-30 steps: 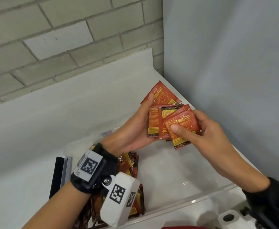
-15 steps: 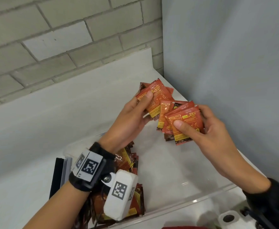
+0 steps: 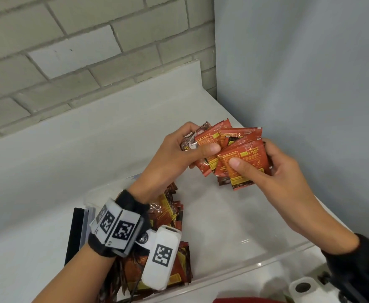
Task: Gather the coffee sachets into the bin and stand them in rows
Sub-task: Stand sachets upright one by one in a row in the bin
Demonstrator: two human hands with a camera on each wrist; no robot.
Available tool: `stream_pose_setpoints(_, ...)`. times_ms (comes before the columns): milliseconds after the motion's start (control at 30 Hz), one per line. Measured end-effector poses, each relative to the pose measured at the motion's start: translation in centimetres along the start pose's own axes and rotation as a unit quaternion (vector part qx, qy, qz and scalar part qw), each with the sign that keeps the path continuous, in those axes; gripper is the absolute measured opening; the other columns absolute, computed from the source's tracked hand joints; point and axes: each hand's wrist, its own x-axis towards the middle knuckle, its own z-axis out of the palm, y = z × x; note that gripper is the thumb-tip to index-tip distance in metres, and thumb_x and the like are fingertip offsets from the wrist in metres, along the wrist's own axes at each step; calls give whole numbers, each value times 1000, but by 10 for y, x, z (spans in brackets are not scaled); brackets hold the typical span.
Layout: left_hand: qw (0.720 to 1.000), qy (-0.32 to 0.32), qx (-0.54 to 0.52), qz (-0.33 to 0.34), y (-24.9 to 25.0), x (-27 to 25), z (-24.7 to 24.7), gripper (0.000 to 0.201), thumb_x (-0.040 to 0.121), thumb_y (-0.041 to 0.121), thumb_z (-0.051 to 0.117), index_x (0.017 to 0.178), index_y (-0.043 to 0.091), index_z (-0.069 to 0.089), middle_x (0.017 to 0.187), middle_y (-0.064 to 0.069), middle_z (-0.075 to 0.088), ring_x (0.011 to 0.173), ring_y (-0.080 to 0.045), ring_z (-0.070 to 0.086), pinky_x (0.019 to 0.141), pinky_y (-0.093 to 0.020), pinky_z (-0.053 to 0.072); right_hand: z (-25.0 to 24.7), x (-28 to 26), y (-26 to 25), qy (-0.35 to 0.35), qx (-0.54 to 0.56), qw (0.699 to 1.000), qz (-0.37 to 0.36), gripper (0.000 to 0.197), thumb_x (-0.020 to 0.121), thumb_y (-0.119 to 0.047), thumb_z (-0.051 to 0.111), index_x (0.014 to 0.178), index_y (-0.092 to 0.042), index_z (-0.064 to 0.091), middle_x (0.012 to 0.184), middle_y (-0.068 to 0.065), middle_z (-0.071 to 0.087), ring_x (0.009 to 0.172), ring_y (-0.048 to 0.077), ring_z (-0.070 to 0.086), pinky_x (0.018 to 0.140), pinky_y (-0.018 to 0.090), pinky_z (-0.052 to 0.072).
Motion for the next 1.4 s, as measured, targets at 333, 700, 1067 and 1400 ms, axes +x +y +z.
stream_pose_setpoints(333, 999, -54, 3, 6, 3, -2, -1, 54, 63, 58, 70, 92, 13, 68, 88, -5, 72, 81, -20, 68, 73, -34, 54, 1, -4, -4, -85, 63, 993, 44, 39, 74, -21, 69, 112, -18, 65, 106, 8, 72, 94, 18, 71, 70, 24, 56)
stream_pose_setpoints(700, 995, -67, 66, 41, 13, 2, 15, 74, 64, 83, 47, 110, 26, 43, 102, 6, 58, 93, -5, 63, 74, -22, 52, -1, -3, -9, -72, 126, 987, 67, 50, 70, -31, 69, 118, -16, 61, 106, 5, 73, 96, 21, 70, 71, 24, 54)
stream_pose_setpoints(1067, 805, -122, 538, 219, 20, 1, 36, 126, 63, 55, 81, 153, 10, 7, 154, -8, 22, 141, -17, 14, 112, -25, 11, 1, -4, -6, 3, 74, 997, 24, 48, 60, -36, 72, 103, -22, 58, 92, -3, 72, 84, 10, 70, 68, 20, 54)
stream_pose_setpoints(1400, 942, -163, 263, 131, 4, 7, 29, 81, 71, 10, 81, 136, 15, 33, 121, 0, 52, 100, -8, 56, 84, -26, 49, -1, -3, -7, -93, 148, 979, 107, 59, 55, -45, 81, 94, -16, 48, 94, 4, 61, 93, 14, 59, 78, 24, 49)
